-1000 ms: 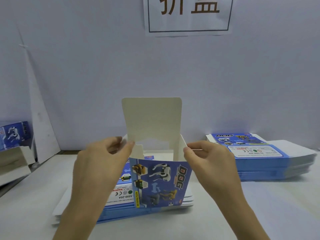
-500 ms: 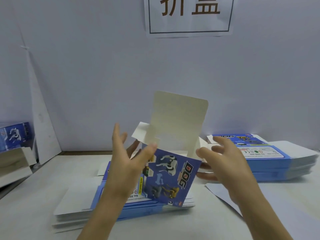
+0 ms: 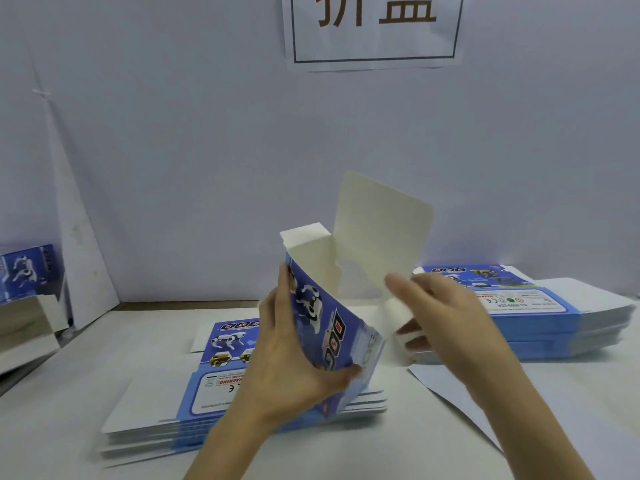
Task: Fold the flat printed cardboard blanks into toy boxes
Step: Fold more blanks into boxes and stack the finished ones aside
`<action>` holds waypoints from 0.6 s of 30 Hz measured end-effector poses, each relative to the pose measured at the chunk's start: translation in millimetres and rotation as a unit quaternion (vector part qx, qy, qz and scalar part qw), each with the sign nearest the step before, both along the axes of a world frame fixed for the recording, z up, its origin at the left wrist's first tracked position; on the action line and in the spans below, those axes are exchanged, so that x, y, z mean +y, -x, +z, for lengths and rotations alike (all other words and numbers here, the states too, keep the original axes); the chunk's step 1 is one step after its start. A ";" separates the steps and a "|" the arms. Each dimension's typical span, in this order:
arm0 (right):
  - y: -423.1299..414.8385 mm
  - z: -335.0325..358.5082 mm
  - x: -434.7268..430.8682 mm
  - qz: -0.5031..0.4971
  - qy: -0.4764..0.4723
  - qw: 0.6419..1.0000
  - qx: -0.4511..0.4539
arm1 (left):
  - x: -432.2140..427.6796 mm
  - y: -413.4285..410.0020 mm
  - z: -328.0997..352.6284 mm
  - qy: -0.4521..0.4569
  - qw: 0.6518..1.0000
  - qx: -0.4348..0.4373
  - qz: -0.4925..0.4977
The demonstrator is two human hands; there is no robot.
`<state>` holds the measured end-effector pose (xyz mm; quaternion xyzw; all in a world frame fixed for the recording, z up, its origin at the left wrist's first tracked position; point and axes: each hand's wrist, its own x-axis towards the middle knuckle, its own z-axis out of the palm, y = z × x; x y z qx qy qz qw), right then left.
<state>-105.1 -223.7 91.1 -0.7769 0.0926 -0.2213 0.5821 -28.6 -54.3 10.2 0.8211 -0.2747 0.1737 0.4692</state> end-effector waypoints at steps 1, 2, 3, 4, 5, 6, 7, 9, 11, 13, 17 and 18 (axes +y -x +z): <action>1.9 2.3 -6.1 -0.017 0.006 0.999 -0.046 | 8.5 -2.2 3.3 -0.005 1.000 -0.018 -0.023; 3.7 4.3 -11.9 -0.026 0.004 0.995 -0.100 | 16.3 -3.4 7.2 -0.015 0.998 -0.044 -0.046; 5.5 6.3 -16.1 -0.023 0.001 0.988 -0.154 | 22.8 -4.2 11.1 -0.028 0.995 -0.074 -0.063; 7.5 8.4 -18.5 -0.014 -0.003 0.980 -0.197 | 27.4 -4.8 14.3 -0.042 0.991 -0.106 -0.070; 9.5 10.0 -19.9 -0.004 -0.008 0.974 -0.227 | 30.5 -4.5 17.5 -0.053 0.987 -0.136 -0.071; 10.5 10.5 -21.3 0.001 -0.027 0.970 -0.243 | 31.6 -2.8 21.9 -0.060 0.983 -0.161 -0.067; 10.3 9.7 -23.5 0.009 -0.066 0.966 -0.251 | 31.6 -2.8 23.9 -0.061 0.979 -0.181 -0.065; 7.3 7.2 -27.1 0.034 -0.181 0.954 -0.235 | 31.7 0.3 30.3 -0.063 0.972 -0.217 -0.059; 1.4 2.6 -29.1 0.062 -0.293 0.936 -0.188 | 33.7 0.9 34.7 -0.077 0.964 -0.249 -0.049; -4.6 -2.4 -30.7 0.078 -0.410 0.901 -0.121 | 36.9 4.0 36.6 -0.091 0.960 -0.259 -0.058; -15.0 -12.0 -16.3 0.156 -0.500 0.849 0.077 | 25.7 10.9 40.1 -0.093 0.954 -0.279 -0.057; -17.2 -13.7 -10.8 0.183 -0.481 0.852 0.099 | 19.8 12.7 43.5 -0.080 0.959 -0.267 -0.055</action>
